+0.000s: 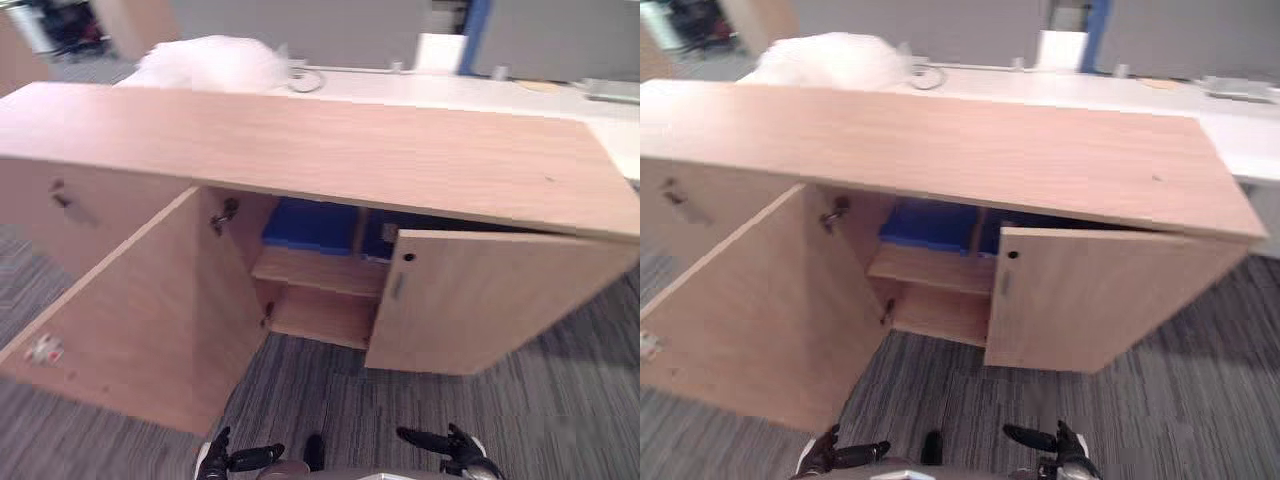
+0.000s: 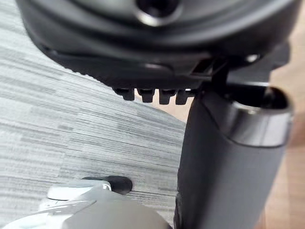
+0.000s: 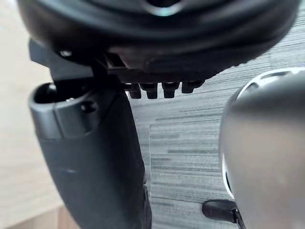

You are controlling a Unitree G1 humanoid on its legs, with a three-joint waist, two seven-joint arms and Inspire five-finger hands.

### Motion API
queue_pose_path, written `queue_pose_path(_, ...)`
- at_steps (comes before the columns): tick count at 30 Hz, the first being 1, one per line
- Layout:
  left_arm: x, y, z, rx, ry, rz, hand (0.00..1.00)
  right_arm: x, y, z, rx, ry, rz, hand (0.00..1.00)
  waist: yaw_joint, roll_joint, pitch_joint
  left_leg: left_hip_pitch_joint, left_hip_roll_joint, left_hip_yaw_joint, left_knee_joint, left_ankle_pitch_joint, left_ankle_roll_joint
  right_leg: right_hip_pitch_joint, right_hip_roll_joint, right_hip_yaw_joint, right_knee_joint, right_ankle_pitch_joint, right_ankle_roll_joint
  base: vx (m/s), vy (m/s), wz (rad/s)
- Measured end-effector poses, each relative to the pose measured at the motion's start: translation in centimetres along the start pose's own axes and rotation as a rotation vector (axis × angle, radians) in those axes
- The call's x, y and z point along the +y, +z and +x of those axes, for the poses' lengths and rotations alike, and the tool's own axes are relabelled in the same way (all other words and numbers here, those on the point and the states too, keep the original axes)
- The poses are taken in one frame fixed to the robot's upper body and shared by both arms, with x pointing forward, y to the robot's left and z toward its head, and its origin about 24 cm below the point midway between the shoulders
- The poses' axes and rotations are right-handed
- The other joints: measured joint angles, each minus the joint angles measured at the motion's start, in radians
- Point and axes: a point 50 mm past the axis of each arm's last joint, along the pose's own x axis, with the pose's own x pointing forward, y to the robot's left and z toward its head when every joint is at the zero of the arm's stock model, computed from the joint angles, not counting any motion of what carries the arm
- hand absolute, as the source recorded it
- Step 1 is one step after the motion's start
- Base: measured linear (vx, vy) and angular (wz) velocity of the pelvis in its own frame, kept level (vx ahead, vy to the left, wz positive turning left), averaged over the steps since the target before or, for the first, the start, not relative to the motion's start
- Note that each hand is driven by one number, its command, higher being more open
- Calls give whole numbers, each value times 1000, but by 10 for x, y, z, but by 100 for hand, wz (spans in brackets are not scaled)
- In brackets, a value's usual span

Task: Walk over to the cabinet, pick up the folder, carry it to the office cabinet, place the folder inside the office cabinet, then close the office cabinet door

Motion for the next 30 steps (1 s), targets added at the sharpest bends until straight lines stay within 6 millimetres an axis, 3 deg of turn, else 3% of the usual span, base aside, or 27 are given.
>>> queue_pose_path(2, 5, -7, -2, 23, 25, -30, 100, 9, -1, -1, 5, 31, 19, 100, 4, -24, -16, -8, -11, 2, -1, -2, -12, 26, 1, -8, -106, 1, 70, 48, -111, 21)
queue_pose_path(5, 3, -15, -3, 57, 37, -71, 100, 7, 0, -1, 0, 30, 19, 100, 0, -3, -24, 2, 23, 1, -38, 16, -44, 43, 42, -13, -163, 20, 66, 64, -127, -8)
queue_pose_path(9, 10, -15, -3, 54, 61, -81, 100, 6, -11, -2, 29, 26, 24, 100, -3, -30, -18, -1, 40, -32, -16, 8, -64, 91, 77, -52, -200, 32, 58, 105, -132, 26)
queue_pose_path(12, 13, -3, -1, 3, 76, -95, 100, 9, -12, -2, 45, 33, 45, 100, -5, -50, 5, -81, 50, -40, 112, -30, -79, 103, 100, -97, -205, 56, 53, 4, -46, 55)
queue_pose_path(13, 13, 4, 0, -22, 78, -100, 100, 9, -12, -2, 47, 30, 46, 100, -1, -50, 20, -110, 63, 11, 179, -67, -70, 119, 111, -113, -205, 61, 51, -71, 19, 43)
queue_pose_path(14, 10, 6, 0, -31, 76, -110, 100, 7, -12, -2, 48, 25, 54, 100, 8, -40, 27, -135, 79, 78, 242, -110, -41, 136, 121, -119, -209, 61, 50, -84, 30, 28)
queue_pose_path(16, 6, 7, 0, -34, 69, -134, 100, 5, -11, -1, 46, 20, 53, 100, 26, -23, 28, -153, 89, 130, 291, -157, -40, 140, 119, -120, -216, 50, 43, -90, 40, -19)
queue_pose_path(18, 7, 7, 1, -32, 70, -131, 100, 6, -12, -2, 46, 25, 58, 100, 17, -28, 27, -152, 75, 193, 270, -166, -35, 142, 94, -135, -239, 32, 43, -55, 38, 0)
queue_pose_path(20, 8, 7, 1, -23, 72, -132, 100, 6, -14, -2, 57, 16, 111, 100, -5, -48, 26, -135, 59, 249, 223, -153, -9, 135, 59, -162, -261, 22, 34, -22, 69, 42)
queue_pose_path(21, 7, 6, 2, -6, 73, -178, 100, 0, -14, -2, 60, -5, 150, 100, -9, -33, 31, -134, 63, 282, 210, -132, 2, 133, 55, -175, -245, 16, 42, 24, 87, 46)
queue_pose_path(25, 13, -8, 1, 76, 100, -324, 100, 0, -22, -3, 84, -23, 265, 100, -17, -59, 19, -37, -19, 190, -62, 32, 29, 146, 24, -226, -241, 11, 38, 128, 37, 64)
queue_pose_path(30, 16, -21, -2, 115, 116, -538, 100, 8, -21, -4, 92, -3, 327, 100, -6, -70, 22, -12, -18, 97, -61, 31, 28, 177, 46, -211, -169, 47, -27, 118, 33, 66)
